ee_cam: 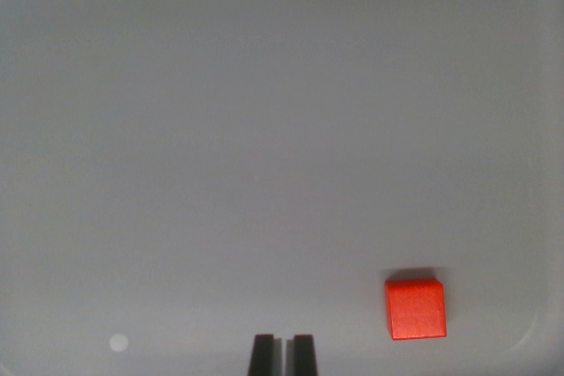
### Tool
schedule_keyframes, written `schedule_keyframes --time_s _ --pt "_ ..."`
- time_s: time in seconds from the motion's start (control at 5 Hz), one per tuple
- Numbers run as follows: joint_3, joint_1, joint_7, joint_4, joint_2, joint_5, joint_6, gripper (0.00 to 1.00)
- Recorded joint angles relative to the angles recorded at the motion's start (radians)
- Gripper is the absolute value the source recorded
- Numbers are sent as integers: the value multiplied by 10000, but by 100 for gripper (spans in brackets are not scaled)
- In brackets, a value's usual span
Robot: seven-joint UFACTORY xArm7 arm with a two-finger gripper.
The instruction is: Reach red block
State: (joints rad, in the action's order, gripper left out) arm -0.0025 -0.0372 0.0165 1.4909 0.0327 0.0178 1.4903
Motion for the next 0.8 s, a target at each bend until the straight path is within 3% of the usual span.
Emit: schedule_keyframes --time_s 0.2,0.4,0.6,0.8 --pt "0 0 0 0 0 0 0 0" --pt "-25 -27 30 -220 15 -42 -246 0" --pt "-25 -27 30 -220 15 -42 -246 0" --pt "-53 -58 64 -476 34 -90 -532 0"
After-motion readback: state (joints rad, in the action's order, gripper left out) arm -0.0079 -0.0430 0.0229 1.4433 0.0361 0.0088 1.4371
